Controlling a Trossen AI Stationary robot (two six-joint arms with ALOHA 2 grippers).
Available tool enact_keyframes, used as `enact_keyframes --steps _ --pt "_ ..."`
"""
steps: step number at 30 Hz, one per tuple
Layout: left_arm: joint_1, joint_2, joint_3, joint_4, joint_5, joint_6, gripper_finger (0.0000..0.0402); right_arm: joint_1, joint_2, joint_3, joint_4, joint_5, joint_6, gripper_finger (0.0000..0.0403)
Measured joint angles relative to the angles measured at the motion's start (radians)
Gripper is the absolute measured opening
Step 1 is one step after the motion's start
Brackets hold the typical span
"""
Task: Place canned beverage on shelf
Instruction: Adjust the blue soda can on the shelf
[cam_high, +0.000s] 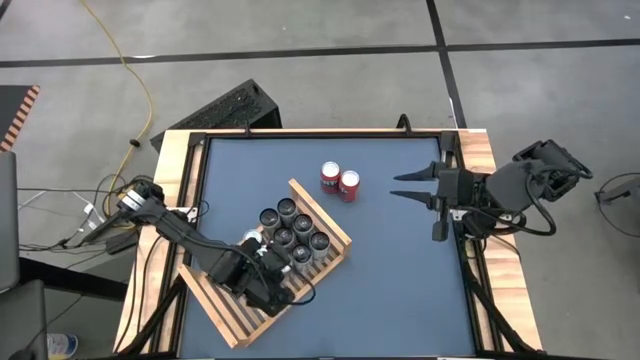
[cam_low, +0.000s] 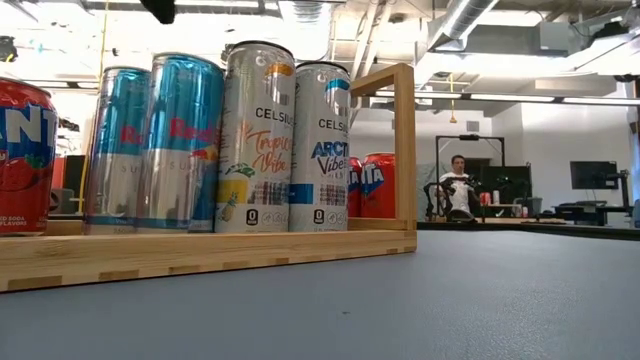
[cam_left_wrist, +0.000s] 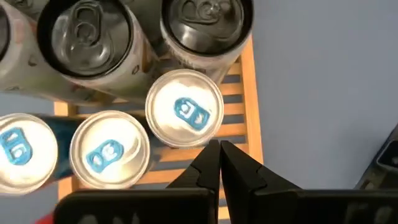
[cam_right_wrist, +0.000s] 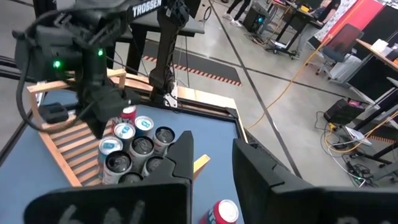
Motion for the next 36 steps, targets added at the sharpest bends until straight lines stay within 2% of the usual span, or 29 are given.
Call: enact_keyframes --steps 4,8,14,18,22,29,32,36 --pt "-0.007 0.0 0.026 -0.021 -0.006 -0.015 0.0 0.0 0.0 0.0 -0.012 0.0 0.001 0.0085" --pt "-0.036 -0.001 0.056 0.001 -0.087 0.011 0.0 0.0 0.0 0.0 -0.013 0.0 0.001 0.0085" --pt "-0.072 0.003 0.055 0.074 -0.168 0.234 0.001 0.0 0.0 0.001 -0.019 -0.03 0.001 0.0086" --pt "-0.078 0.007 0.055 0.128 -0.15 0.356 0.0052 0.0 0.0 0.001 -0.046 -0.099 0.001 0.0094" --pt "-0.072 0.006 0.055 0.133 -0.102 0.428 0.0115 0.0 0.0 0.001 -0.079 -0.109 0.014 0.0107" --pt "-0.008 0.006 0.043 0.068 -0.054 0.392 0.0221 0.0 0.0 0.001 -0.13 -0.108 0.021 0.0118" --pt "0.025 0.006 0.038 0.043 -0.036 0.406 0.0246 0.0 0.0 0.001 -0.145 -0.108 0.021 0.0118" --pt "0.057 0.006 0.039 0.043 -0.007 0.458 0.0258 0.0 0.0 0.001 -0.169 -0.108 0.021 0.0118"
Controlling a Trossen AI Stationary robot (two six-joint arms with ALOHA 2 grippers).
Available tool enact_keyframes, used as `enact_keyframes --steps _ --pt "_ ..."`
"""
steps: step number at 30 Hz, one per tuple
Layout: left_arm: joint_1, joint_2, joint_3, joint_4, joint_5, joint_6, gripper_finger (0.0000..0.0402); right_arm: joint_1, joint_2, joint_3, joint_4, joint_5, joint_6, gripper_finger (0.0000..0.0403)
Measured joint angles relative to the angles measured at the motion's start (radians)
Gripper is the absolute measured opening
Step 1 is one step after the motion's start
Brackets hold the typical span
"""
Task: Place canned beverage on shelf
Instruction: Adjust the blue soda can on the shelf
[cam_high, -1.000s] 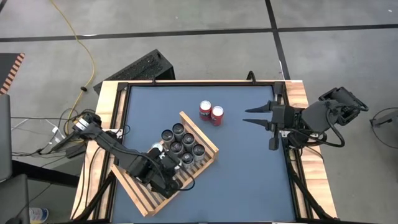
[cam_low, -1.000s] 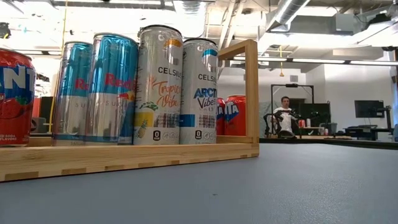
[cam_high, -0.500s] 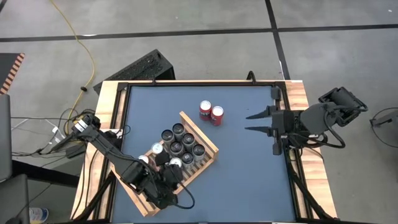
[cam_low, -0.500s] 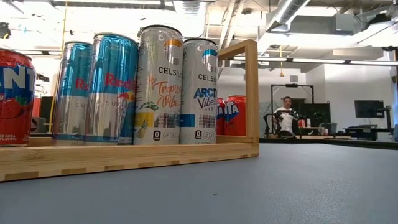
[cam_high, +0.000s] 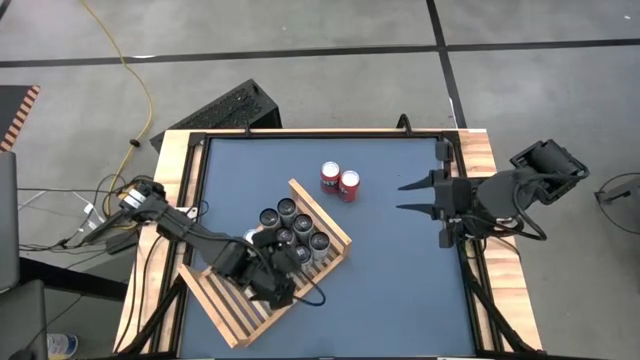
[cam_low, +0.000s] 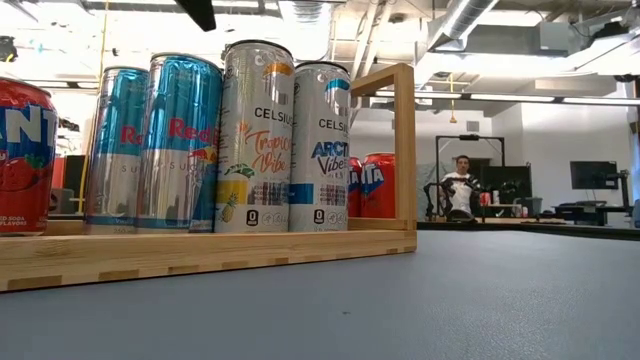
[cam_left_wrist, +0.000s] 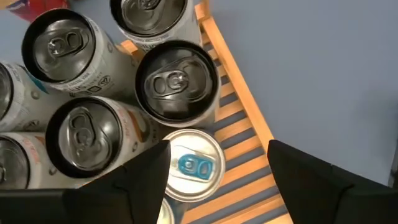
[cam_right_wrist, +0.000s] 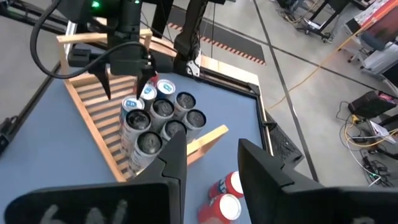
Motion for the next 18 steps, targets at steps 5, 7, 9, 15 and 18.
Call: enact_keyframes --steps 5,7,9,15,18 --pt "0.019 0.0 0.0 -0.007 0.034 0.065 0.0259 0.0 0.0 0.0 -0.035 0.0 0.0 0.0118" --pt "0.019 0.0 0.0 -0.005 0.05 0.098 0.0259 0.0 0.0 0.0 -0.042 0.0 0.0 0.0118" --pt "0.019 0.0 0.0 -0.006 0.054 0.116 0.0259 0.0 0.0 0.0 -0.047 0.0 0.0 0.0118" --pt "0.025 0.005 0.0 -0.007 0.078 0.158 0.0259 0.0 0.0 0.0 -0.057 0.0 -0.002 0.0118" --pt "0.035 0.02 0.0 -0.018 0.089 0.177 0.0259 -0.001 0.0 0.0 -0.062 0.001 -0.005 0.0118"
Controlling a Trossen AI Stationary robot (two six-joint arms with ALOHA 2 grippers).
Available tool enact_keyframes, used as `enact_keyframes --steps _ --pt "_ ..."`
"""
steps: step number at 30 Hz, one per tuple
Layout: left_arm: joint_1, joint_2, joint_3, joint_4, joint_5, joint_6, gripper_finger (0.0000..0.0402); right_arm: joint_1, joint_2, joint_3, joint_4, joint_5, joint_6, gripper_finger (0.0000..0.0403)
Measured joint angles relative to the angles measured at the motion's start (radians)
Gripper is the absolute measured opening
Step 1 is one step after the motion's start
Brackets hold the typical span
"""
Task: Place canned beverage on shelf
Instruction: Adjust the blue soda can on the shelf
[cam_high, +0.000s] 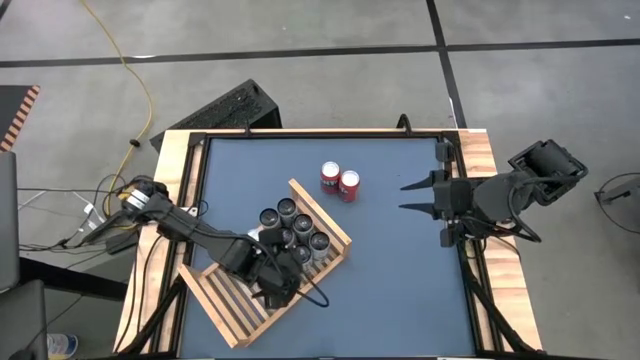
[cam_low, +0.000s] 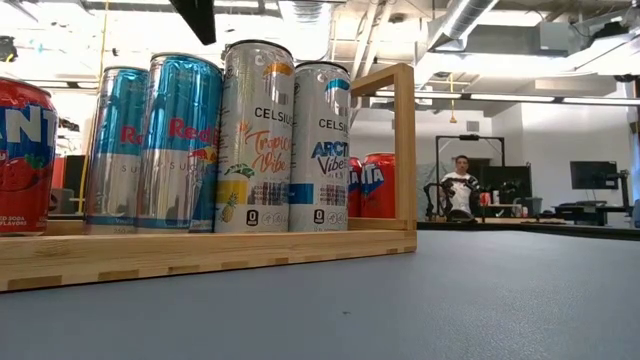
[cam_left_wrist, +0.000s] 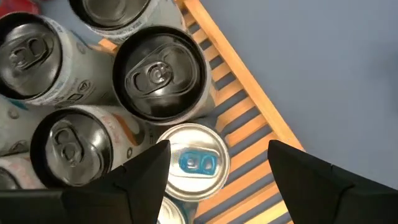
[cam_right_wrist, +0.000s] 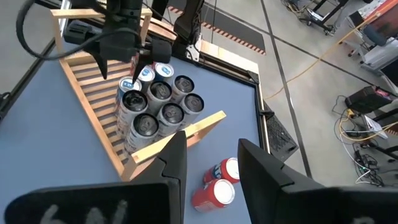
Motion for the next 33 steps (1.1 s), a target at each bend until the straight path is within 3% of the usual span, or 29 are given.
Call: enact_keyframes --steps 33 --pt "0.037 0.074 0.001 -0.014 0.017 0.123 0.0259 0.0 0.0 -0.001 -0.023 0.001 0.004 0.0118"
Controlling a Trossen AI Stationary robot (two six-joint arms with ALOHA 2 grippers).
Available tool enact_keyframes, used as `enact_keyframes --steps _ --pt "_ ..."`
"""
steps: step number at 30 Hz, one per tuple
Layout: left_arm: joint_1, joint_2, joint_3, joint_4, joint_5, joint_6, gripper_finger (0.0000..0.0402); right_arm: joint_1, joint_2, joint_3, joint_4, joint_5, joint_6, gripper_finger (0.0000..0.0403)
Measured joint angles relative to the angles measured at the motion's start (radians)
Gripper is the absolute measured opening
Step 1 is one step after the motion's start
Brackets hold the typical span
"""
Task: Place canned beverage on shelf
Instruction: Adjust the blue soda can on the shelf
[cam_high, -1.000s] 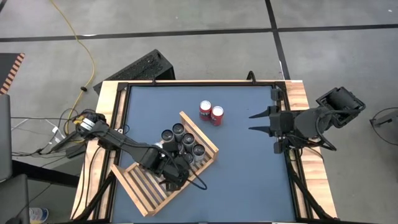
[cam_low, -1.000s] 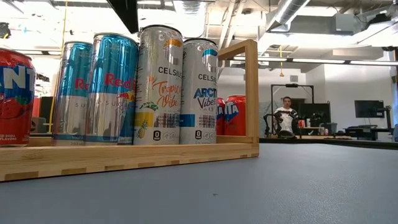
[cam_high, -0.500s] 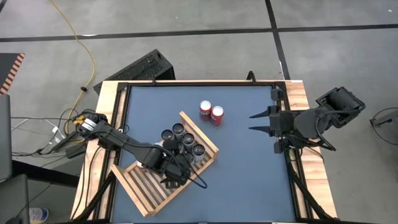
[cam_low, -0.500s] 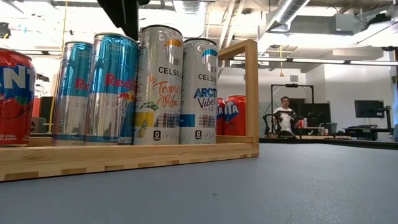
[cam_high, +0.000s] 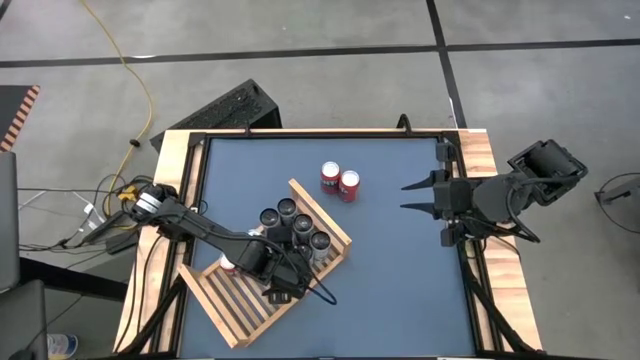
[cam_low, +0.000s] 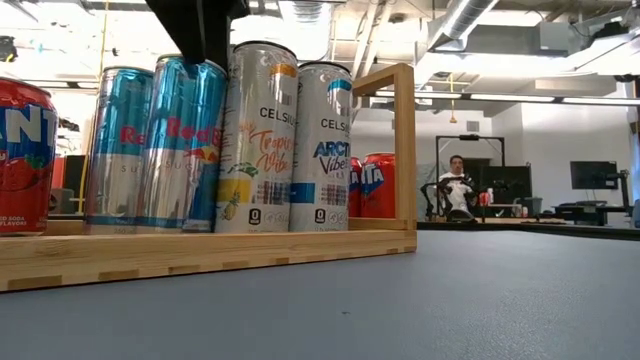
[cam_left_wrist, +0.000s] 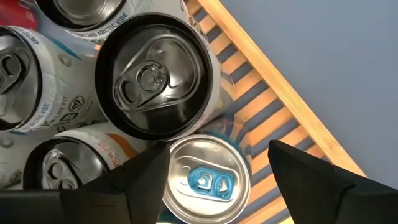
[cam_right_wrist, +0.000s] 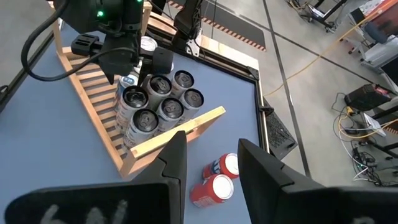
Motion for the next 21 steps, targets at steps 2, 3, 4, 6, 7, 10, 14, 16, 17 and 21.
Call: enact_keyframes --steps 2,3,4,6,7,10,14,16,17,21 --pt "0.0 0.002 0.0 -0.007 0.003 0.002 0.0259 0.0 0.0 0.0 -0.001 0.0 0.0 0.0118" --pt "0.0 0.002 0.0 -0.008 0.007 0.002 0.0259 0.0 0.0 0.0 -0.001 0.0 0.0 0.0118" --pt "0.0 0.002 0.0 -0.011 0.01 0.002 0.0259 0.0 0.0 0.0 -0.001 0.0 0.0 0.0118" --pt "0.0 0.002 0.0 -0.015 0.011 -0.002 0.0259 0.0 0.0 0.0 -0.001 -0.001 0.0 0.0118" --pt "0.0 0.002 0.001 -0.016 0.013 -0.015 0.0259 0.0 0.0 0.0 -0.001 -0.001 0.0 0.0118" --pt "-0.001 0.005 0.029 -0.027 0.028 -0.043 0.0259 0.0 0.0 0.0 -0.001 -0.001 0.0 0.0118" --pt "-0.005 0.005 0.073 -0.06 0.018 -0.051 0.0259 0.0 0.0 0.0 -0.001 -0.001 0.0 0.0118" --pt "-0.006 0.005 0.075 -0.101 0.021 -0.074 0.0259 0.0 0.0 0.0 -0.002 -0.001 0.0 0.0118" --pt "-0.005 0.005 0.075 -0.118 0.038 -0.086 0.0259 0.0 0.0 0.0 -0.001 -0.001 0.0 0.0118" --pt "-0.005 0.005 0.075 -0.138 0.067 -0.099 0.0259 0.0 0.0 0.0 -0.001 -0.002 0.0 0.0118"
